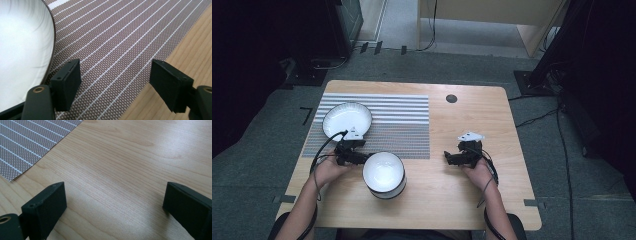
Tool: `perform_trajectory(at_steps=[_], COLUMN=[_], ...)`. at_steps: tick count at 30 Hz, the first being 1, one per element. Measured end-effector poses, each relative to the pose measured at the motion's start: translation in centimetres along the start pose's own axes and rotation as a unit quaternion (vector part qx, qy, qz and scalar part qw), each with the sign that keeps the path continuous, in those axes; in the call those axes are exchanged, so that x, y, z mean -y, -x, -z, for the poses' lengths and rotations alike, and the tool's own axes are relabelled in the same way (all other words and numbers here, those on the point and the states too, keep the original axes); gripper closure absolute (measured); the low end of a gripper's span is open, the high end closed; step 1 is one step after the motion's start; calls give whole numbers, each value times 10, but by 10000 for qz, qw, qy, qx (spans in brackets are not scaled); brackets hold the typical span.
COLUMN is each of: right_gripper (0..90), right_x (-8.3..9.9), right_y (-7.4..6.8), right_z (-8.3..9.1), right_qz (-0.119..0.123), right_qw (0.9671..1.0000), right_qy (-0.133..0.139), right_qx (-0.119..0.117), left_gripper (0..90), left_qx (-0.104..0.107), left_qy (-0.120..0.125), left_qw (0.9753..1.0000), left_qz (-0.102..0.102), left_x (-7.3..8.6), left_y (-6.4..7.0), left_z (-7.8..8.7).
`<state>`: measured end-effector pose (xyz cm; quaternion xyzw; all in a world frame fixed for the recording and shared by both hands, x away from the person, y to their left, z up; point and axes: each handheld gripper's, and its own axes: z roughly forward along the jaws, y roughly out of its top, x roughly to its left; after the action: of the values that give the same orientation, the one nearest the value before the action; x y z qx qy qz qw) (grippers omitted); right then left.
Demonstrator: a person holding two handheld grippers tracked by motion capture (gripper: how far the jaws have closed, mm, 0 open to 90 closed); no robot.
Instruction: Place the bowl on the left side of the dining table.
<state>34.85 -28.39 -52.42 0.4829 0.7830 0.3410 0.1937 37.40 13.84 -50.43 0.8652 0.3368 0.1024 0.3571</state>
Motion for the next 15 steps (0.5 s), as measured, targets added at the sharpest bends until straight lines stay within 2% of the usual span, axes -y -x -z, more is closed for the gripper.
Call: perform_trajectory(at_steps=[5, 10, 13, 15], right_gripper=[38, 37, 37, 37], right_x=[-1, -2, -2, -2], right_y=[0, 1, 1, 1], right_z=[-1, -2, -2, -2], right_qz=[1, 13, 13, 9], right_qw=[10000, 10000, 10000, 10000], right_qy=[-7, -6, -5, -6], right_qx=[-13, -17, -17, -14], left_gripper=[244, 243, 244, 247], left_qx=[47, 174, 210, 262], left_qy=[-108, 9, 6, 15], left_qw=[9999, 9998, 9996, 9996], left_qz=[76, 80, 166, 139], left_x=[-6, -13, -18, -20], left_y=[-4, -7, -9, -9], left_z=[5, 9, 10, 11])
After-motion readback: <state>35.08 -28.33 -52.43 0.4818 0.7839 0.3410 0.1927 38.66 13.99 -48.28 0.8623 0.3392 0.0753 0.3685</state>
